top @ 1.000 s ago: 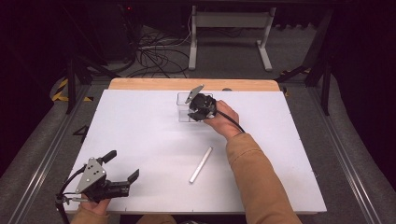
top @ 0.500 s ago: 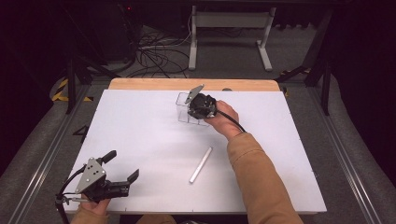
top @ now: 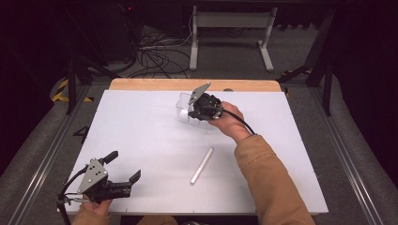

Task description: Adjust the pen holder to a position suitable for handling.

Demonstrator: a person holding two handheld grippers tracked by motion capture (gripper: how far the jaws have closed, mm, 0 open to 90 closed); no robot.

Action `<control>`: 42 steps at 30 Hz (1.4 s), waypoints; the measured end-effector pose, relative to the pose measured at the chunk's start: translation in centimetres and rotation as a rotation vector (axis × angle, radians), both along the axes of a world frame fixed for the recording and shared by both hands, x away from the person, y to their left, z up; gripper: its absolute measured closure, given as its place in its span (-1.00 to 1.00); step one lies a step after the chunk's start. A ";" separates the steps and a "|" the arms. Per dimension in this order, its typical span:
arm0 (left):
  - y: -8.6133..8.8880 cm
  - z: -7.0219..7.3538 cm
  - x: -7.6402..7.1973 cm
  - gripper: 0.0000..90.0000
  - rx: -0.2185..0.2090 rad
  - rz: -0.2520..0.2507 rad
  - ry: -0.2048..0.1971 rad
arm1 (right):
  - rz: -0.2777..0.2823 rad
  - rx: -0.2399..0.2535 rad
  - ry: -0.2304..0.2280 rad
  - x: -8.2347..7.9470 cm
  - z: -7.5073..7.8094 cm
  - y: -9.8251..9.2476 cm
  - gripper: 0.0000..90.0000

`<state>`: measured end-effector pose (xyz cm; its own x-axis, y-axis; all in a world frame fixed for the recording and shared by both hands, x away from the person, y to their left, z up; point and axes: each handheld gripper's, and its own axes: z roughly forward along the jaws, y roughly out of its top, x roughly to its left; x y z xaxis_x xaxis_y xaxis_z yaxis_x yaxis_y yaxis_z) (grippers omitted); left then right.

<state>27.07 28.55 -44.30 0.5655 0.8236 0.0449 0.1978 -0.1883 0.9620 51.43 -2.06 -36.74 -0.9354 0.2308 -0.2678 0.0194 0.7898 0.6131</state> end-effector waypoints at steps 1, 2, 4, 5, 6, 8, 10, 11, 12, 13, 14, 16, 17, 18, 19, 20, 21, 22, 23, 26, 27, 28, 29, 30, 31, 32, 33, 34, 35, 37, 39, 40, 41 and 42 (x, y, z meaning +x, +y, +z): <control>0.0 0.0 0.0 -0.97 0.002 -0.001 -0.002 | 0.024 0.001 0.004 -0.5 0.2 0.1 0.96; -0.1 0.0 0.0 -0.97 0.003 -0.002 0.001 | 0.047 0.000 0.005 -1.1 0.4 0.2 0.96; -0.2 0.0 0.1 -0.97 0.010 -0.003 -0.002 | 0.098 -0.008 0.017 -2.2 0.7 0.5 0.96; -0.2 0.0 0.1 -0.97 0.011 -0.005 -0.001 | 0.116 -0.013 0.020 -2.8 0.8 0.6 0.96; -0.3 0.0 0.1 -0.97 0.011 -0.005 -0.002 | 0.135 -0.016 0.024 -3.3 0.8 0.8 0.95; -0.4 0.0 0.1 -0.97 0.009 -0.006 -0.003 | 0.163 -0.025 0.037 -4.3 0.7 1.1 0.95; -0.4 0.0 0.1 -0.97 0.011 -0.007 -0.002 | 0.172 -0.029 0.043 -4.7 0.5 1.2 0.95; -0.4 -0.1 0.1 -0.97 0.012 -0.007 0.000 | 0.191 -0.038 0.064 -5.4 0.3 1.4 0.95; -0.4 -0.1 0.2 -0.97 0.012 -0.008 0.000 | 0.198 -0.040 0.076 -5.6 0.1 1.5 0.95; -0.5 -0.1 0.2 -0.97 0.008 -0.006 -0.001 | 0.207 -0.046 0.088 -5.8 -0.1 1.5 0.95; -0.4 -0.1 0.2 -0.97 0.012 -0.007 0.001 | 0.209 -0.052 0.094 -5.9 -0.2 1.6 0.95; -0.4 -0.1 0.2 -0.97 0.015 -0.008 0.004 | 0.216 -0.071 0.111 -6.1 -0.6 1.8 0.95; -0.4 -0.1 0.3 -0.97 0.013 -0.009 0.006 | 0.211 -0.080 0.116 -6.2 -0.8 1.8 0.95; -0.4 -0.1 0.3 -0.97 0.013 -0.009 0.006 | 0.207 -0.090 0.125 -6.2 -0.9 1.9 0.95; -0.5 -0.1 0.3 -0.97 0.014 -0.009 0.007 | 0.210 -0.093 0.130 -6.2 -1.0 2.0 0.95; -0.5 -0.1 0.3 -0.97 0.014 -0.009 0.007 | 0.207 -0.091 0.131 -6.1 -1.1 2.0 0.95; -0.5 -0.1 0.3 -0.97 0.014 -0.009 0.007 | 0.205 -0.091 0.133 -6.1 -1.2 2.1 0.95; -0.5 -0.1 0.3 -0.97 0.014 -0.009 0.006 | 0.205 -0.091 0.133 -6.1 -1.2 2.1 0.95; -0.5 -0.1 0.3 -0.97 0.014 -0.010 0.007 | 0.208 -0.091 0.140 -6.1 -1.3 2.2 0.95; -0.5 -0.1 0.3 -0.97 0.016 -0.011 0.004 | 0.209 -0.098 0.150 -6.2 -1.5 2.5 0.95; -0.5 -0.1 0.3 -0.97 0.014 -0.011 0.006 | 0.228 -0.099 0.151 -6.2 -1.6 2.7 0.95; -0.5 -0.1 0.3 -0.97 0.014 -0.011 0.007 | 0.228 -0.099 0.151 -6.2 -1.6 2.7 0.95; -0.5 -0.1 0.3 -0.97 0.014 -0.012 0.007 | 0.233 -0.102 0.150 -6.2 -1.8 2.8 0.95; -0.5 -0.1 0.3 -0.97 0.014 -0.012 0.007 | 0.233 -0.102 0.150 -6.2 -1.8 2.8 0.95; -0.5 -0.1 0.3 -0.97 0.014 -0.012 0.006 | 0.243 -0.107 0.149 -6.1 -1.9 2.8 0.95; -0.5 -0.1 0.3 -0.97 0.013 -0.013 0.006 | 0.243 -0.107 0.149 -6.1 -1.9 2.8 0.95; -0.5 -0.1 0.3 -0.97 0.013 -0.013 0.006 | 0.243 -0.099 0.148 -6.0 -2.0 2.8 0.94; -0.5 -0.1 0.3 -0.97 0.013 -0.013 0.007 | 0.239 -0.100 0.146 -5.9 -2.0 2.7 0.93; -0.5 -0.1 0.3 -0.97 0.013 -0.013 0.007 | 0.239 -0.100 0.146 -5.9 -2.0 2.7 0.93; -0.5 -0.1 0.4 -0.97 0.017 -0.014 0.005 | 0.236 -0.097 0.151 -5.7 -2.0 2.7 0.93; -0.6 -0.1 0.4 -0.97 0.016 -0.014 0.005 | 0.239 -0.100 0.149 -5.8 -2.1 2.7 0.93; -0.6 -0.1 0.4 -0.97 0.016 -0.014 0.005 | 0.239 -0.100 0.149 -5.8 -2.1 2.7 0.93; -0.6 -0.1 0.4 -0.97 0.015 -0.014 0.006 | 0.236 -0.101 0.146 -5.9 -2.1 2.7 0.93; -0.6 -0.1 0.4 -0.97 0.014 -0.015 0.006 | 0.226 -0.098 0.145 -5.9 -2.1 2.8 0.92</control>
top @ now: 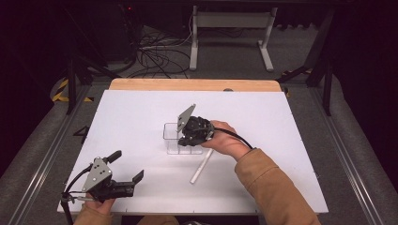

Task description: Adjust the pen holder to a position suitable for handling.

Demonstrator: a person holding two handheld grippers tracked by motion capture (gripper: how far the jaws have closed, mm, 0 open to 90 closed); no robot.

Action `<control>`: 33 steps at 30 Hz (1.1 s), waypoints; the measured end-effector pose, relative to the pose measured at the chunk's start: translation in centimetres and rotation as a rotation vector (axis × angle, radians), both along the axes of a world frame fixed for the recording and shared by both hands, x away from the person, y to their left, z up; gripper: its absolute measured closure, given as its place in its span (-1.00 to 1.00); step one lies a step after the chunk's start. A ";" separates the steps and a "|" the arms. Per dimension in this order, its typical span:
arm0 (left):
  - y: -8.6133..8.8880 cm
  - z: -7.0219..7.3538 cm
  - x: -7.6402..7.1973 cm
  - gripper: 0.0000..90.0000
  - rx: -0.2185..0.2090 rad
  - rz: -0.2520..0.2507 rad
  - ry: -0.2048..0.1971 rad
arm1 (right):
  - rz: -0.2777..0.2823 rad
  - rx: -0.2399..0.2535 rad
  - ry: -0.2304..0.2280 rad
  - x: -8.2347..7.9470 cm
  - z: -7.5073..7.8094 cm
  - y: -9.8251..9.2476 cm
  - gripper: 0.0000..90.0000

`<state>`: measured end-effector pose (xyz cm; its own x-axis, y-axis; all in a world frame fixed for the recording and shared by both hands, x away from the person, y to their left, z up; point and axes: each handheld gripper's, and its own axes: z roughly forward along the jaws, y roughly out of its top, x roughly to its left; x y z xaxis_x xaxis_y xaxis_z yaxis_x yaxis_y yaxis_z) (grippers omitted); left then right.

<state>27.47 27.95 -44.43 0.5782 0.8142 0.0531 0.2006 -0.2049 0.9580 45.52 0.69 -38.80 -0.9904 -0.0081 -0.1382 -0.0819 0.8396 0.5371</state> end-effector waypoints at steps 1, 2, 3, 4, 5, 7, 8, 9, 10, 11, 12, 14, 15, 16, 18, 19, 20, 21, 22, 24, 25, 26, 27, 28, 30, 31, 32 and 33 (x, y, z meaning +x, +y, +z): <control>0.0 0.0 0.0 -0.97 0.001 0.000 0.000 | 0.000 0.000 0.000 0.0 0.0 0.0 0.92; 0.0 0.0 0.0 -0.97 0.004 -0.003 -0.001 | 0.001 0.002 -0.003 0.0 0.0 0.0 0.92; -0.1 0.0 0.0 -0.97 -0.001 -0.002 0.002 | -0.005 0.003 0.006 0.0 0.0 0.0 0.92; -0.1 0.0 0.0 -0.97 -0.001 -0.002 0.002 | -0.005 0.003 0.006 0.0 0.0 0.0 0.92; -0.1 0.0 0.1 -0.97 0.001 -0.003 0.002 | -0.019 0.007 0.010 0.0 0.0 0.1 0.93; -0.2 0.0 0.1 -0.97 0.002 -0.006 0.004 | -0.019 0.010 0.001 -0.2 -0.1 0.2 0.93; -0.2 0.0 0.2 -0.97 0.004 -0.009 0.003 | -0.021 0.011 0.002 -0.2 -0.1 0.1 0.93; -0.3 0.0 0.2 -0.97 0.003 -0.010 0.002 | -0.021 0.014 0.006 -0.2 -0.1 0.1 0.93; -0.4 0.0 0.3 -0.97 0.006 -0.013 0.003 | -0.020 0.017 0.002 -0.2 -0.2 0.0 0.93; -0.4 0.0 0.3 -0.97 0.006 -0.013 0.003 | -0.020 0.017 0.002 -0.2 -0.2 0.0 0.93; -0.4 0.0 0.4 -0.97 0.008 -0.016 0.002 | -0.019 0.025 -0.005 -0.2 -0.2 0.0 0.89; -0.5 0.0 0.5 -0.97 0.007 -0.018 0.005 | -0.017 0.039 -0.010 -0.3 0.0 -0.2 0.78; -0.6 0.1 0.6 -0.97 0.010 -0.023 0.001 | -0.018 0.052 -0.013 -0.4 0.1 -0.3 0.73; -0.6 0.1 0.6 -0.97 0.010 -0.023 0.001 | -0.021 0.067 -0.009 -0.5 0.4 -0.5 0.65; -0.7 0.1 0.7 -0.97 0.005 -0.024 0.004 | -0.032 0.108 -0.015 -0.7 0.9 -0.9 0.49; -0.7 0.1 0.7 -0.97 0.005 -0.024 0.004 | -0.032 0.108 -0.015 -0.7 0.9 -0.9 0.49; -0.8 0.1 0.8 -0.97 0.009 -0.028 0.007 | -0.048 0.150 -0.022 -1.0 1.7 -1.4 0.24; -0.8 0.1 0.8 -0.97 0.007 -0.027 0.009 | -0.059 0.176 -0.025 -1.1 2.1 -1.7 0.13; -0.8 0.2 0.9 -0.97 0.008 -0.029 0.013 | -0.074 0.211 -0.021 -1.3 2.6 -2.1 0.03; -0.9 0.3 1.0 -0.97 0.003 -0.028 0.014 | -0.098 0.296 -0.023 -1.8 3.5 -3.1 -0.12; -1.0 0.3 1.0 -0.97 -0.001 -0.030 0.014 | -0.113 0.333 -0.023 -2.1 3.9 -3.7 -0.20; -1.1 0.3 1.1 -0.97 -0.006 -0.033 0.011 | -0.122 0.371 -0.028 -2.3 4.4 -4.2 -0.25; -1.1 0.4 1.1 -0.97 -0.005 -0.036 0.013 | -0.134 0.401 -0.031 -2.6 4.8 -4.8 -0.33; -1.1 0.4 1.1 -0.97 -0.005 -0.036 0.013 | -0.145 0.427 -0.047 -2.9 5.2 -5.3 -0.38; -1.3 0.4 1.3 -0.97 -0.002 -0.039 0.016 | -0.167 0.465 -0.071 -3.4 5.8 -6.2 -0.41; -1.4 0.4 1.3 -0.97 0.001 -0.042 0.020 | -0.178 0.481 -0.081 -3.7 6.0 -6.6 -0.42; -1.5 0.5 1.3 -0.97 0.003 -0.042 0.014 | -0.178 0.481 -0.081 -3.7 6.0 -6.6 -0.42; -1.6 0.5 1.4 -0.97 0.005 -0.044 0.012 | -0.189 0.498 -0.094 -4.0 6.4 -7.3 -0.45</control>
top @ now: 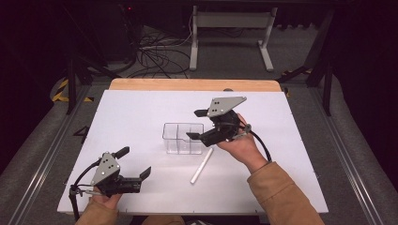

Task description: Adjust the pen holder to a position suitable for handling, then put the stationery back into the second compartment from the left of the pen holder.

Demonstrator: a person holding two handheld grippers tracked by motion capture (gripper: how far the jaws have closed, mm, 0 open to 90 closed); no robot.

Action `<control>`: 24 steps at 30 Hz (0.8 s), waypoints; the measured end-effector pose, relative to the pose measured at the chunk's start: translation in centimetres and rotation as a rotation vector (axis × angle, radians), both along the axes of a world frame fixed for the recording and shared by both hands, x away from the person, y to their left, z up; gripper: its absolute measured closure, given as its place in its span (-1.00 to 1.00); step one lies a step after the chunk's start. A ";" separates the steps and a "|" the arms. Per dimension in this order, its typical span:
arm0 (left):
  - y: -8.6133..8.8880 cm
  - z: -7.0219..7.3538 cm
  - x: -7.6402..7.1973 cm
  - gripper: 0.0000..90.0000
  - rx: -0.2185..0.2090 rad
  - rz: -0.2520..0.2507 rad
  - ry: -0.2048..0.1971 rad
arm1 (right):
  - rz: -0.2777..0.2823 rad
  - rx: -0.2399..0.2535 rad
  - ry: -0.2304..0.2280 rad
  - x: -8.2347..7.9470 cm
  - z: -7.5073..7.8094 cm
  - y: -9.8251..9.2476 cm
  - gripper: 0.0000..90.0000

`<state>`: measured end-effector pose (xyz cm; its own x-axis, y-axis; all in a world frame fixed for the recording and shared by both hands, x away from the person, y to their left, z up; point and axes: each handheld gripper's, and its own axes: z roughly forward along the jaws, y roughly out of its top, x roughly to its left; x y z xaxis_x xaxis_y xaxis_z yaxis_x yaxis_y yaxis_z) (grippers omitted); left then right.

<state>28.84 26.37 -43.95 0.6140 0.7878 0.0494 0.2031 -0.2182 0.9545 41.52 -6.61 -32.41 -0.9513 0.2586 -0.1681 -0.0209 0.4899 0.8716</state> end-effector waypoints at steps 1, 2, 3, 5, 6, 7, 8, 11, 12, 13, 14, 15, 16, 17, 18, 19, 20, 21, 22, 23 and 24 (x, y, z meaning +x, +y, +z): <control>-0.1 0.0 0.0 -0.97 0.001 0.002 0.001 | 0.000 0.000 0.000 0.0 0.0 0.0 -0.45; -0.1 0.1 0.1 -0.97 0.011 0.001 -0.010 | -0.008 0.004 -0.005 -0.2 0.1 -0.3 -0.46; -0.2 0.1 0.1 -0.97 0.011 0.001 -0.006 | -0.024 0.012 -0.017 -0.5 0.2 -0.8 -0.50; -0.4 0.1 0.2 -0.97 0.007 -0.003 -0.004 | -0.034 0.029 -0.024 -0.8 0.2 -1.4 -0.54; -0.4 0.1 0.2 -0.97 0.012 -0.007 -0.006 | -0.043 0.038 -0.028 -0.9 0.2 -1.8 -0.57; -0.5 0.1 0.2 -0.97 0.012 -0.003 -0.004 | -0.043 0.038 -0.028 -0.9 0.2 -1.8 -0.57; -0.5 0.1 0.2 -0.97 0.012 -0.005 -0.003 | -0.055 0.051 -0.035 -1.1 0.3 -2.1 -0.62; -0.6 0.2 0.2 -0.97 0.007 -0.008 -0.003 | -0.092 0.087 -0.050 -1.9 0.2 -3.4 -0.75; -0.6 0.3 0.2 -0.97 0.014 -0.010 -0.005 | -0.100 0.102 -0.056 -2.2 0.1 -3.9 -0.78; -0.7 0.3 0.2 -0.97 0.012 -0.012 -0.004 | -0.111 0.114 -0.058 -2.4 0.1 -4.4 -0.80; -0.7 0.4 0.2 -0.97 0.009 -0.011 -0.001 | -0.120 0.127 -0.053 -2.7 0.0 -4.9 -0.81; -0.8 0.5 0.2 -0.97 0.010 -0.016 -0.001 | -0.125 0.142 -0.049 -2.9 -0.2 -5.4 -0.82; -0.8 0.5 0.1 -0.97 0.010 -0.017 -0.004 | -0.134 0.159 -0.043 -3.1 -0.3 -5.8 -0.84; -0.9 0.6 0.1 -0.97 0.012 -0.018 -0.001 | -0.141 0.172 -0.045 -3.3 -0.5 -6.3 -0.85; -1.0 0.6 0.1 -0.97 0.012 -0.018 -0.001 | -0.147 0.184 -0.038 -3.7 -0.9 -7.1 -0.86; -1.0 0.7 0.1 -0.97 0.018 -0.023 -0.003 | -0.155 0.187 -0.036 -3.9 -1.1 -7.4 -0.87; -1.1 0.8 0.1 -0.97 0.020 -0.026 -0.002 | -0.155 0.187 -0.036 -3.9 -1.1 -7.4 -0.87; -1.2 0.9 0.1 -0.97 0.018 -0.026 0.002 | -0.167 0.190 -0.039 -4.1 -1.3 -7.8 -0.87; -1.3 1.0 0.1 -0.97 0.019 -0.028 0.002 | -0.179 0.195 -0.042 -4.4 -1.6 -8.2 -0.88; -1.4 1.1 0.1 -0.98 0.013 -0.034 0.008 | -0.202 0.207 -0.048 -4.9 -2.3 -8.9 -0.88; -1.5 1.2 0.0 -0.98 0.008 -0.038 0.010 | -0.202 0.207 -0.048 -4.9 -2.3 -8.9 -0.88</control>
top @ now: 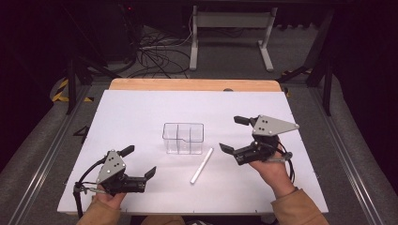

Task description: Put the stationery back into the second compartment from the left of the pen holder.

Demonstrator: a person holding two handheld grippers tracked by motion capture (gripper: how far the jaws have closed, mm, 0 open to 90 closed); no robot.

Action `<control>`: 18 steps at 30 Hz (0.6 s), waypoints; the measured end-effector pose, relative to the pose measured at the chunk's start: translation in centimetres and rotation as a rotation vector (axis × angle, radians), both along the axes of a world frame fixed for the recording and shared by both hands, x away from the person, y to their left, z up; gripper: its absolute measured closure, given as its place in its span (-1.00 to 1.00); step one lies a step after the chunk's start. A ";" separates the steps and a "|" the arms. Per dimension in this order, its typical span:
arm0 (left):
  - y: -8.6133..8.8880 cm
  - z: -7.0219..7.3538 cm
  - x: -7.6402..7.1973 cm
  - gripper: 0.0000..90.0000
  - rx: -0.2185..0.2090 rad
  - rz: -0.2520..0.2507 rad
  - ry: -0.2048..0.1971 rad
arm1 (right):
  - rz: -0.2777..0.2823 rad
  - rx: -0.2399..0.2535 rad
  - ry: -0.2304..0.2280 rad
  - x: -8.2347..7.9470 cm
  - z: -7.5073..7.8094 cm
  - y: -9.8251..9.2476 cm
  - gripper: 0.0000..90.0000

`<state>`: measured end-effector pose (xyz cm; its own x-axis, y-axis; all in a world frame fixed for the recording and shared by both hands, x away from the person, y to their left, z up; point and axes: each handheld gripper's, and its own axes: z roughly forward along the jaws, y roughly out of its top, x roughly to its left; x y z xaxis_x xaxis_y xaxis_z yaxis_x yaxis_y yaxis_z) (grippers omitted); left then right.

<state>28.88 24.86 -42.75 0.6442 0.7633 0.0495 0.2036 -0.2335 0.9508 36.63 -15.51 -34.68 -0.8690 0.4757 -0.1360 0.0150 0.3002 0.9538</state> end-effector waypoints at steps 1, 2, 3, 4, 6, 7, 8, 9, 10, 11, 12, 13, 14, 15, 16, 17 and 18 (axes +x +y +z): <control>-0.1 0.1 0.0 -0.98 0.006 -0.005 -0.002 | -0.036 -0.008 -0.006 -0.6 -0.9 -0.7 -0.91; -0.2 0.3 0.0 -0.98 0.009 -0.004 0.005 | -0.050 -0.014 -0.014 -0.9 -1.3 -1.1 -0.91; -0.4 0.4 0.0 -0.98 0.011 -0.003 0.008 | -0.050 -0.014 -0.014 -0.9 -1.3 -1.1 -0.91; -0.4 0.5 0.1 -0.98 0.013 -0.006 0.008 | -0.060 -0.014 -0.006 -1.2 -1.8 -1.4 -0.91; -0.7 0.8 0.2 -0.98 0.005 -0.012 0.022 | -0.081 -0.013 0.012 -1.8 -2.8 -2.1 -0.93; -0.8 0.9 0.3 -0.98 0.004 -0.020 0.026 | -0.087 0.001 0.015 -2.1 -3.4 -2.5 -0.93; -0.9 1.1 0.4 -0.98 -0.001 -0.031 0.029 | -0.094 0.005 0.015 -2.4 -3.9 -2.9 -0.94; -1.1 1.2 0.4 -0.98 -0.004 -0.043 0.034 | -0.103 0.011 0.015 -2.7 -4.5 -3.3 -0.94; -1.2 1.4 0.5 -0.98 -0.002 -0.056 0.035 | -0.112 0.022 0.016 -3.0 -5.0 -3.7 -0.94; -1.4 1.4 0.6 -0.98 -0.005 -0.062 0.034 | -0.121 0.036 0.028 -3.3 -5.5 -4.1 -0.94; -1.6 1.6 0.6 -0.98 0.002 -0.064 0.039 | -0.134 0.050 0.037 -3.5 -6.3 -4.8 -0.94; -1.8 1.7 0.6 -0.98 0.000 -0.069 0.040 | -0.134 0.050 0.037 -3.5 -6.3 -4.8 -0.94; -1.9 1.8 0.6 -0.98 0.007 -0.072 0.030 | -0.143 0.041 0.032 -3.5 -6.6 -5.1 -0.94; -2.2 1.9 0.6 -0.98 0.004 -0.076 0.040 | -0.147 0.035 0.038 -3.6 -6.9 -5.3 -0.94; -2.4 2.0 0.6 -0.98 0.015 -0.078 0.036 | -0.149 0.034 0.045 -3.7 -7.1 -5.5 -0.94; -2.6 2.1 0.7 -0.98 0.018 -0.084 0.038 | -0.152 0.043 0.049 -3.8 -7.4 -5.8 -0.94; -2.8 2.2 0.8 -0.98 0.027 -0.085 0.038 | -0.157 0.048 0.052 -3.8 -7.6 -6.0 -0.93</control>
<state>29.64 22.08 -40.57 0.7087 0.7042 0.0431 0.2181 -0.2767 0.9359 32.79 -21.49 -42.30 -0.7888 0.6110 -0.0668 0.1075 0.2442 0.9638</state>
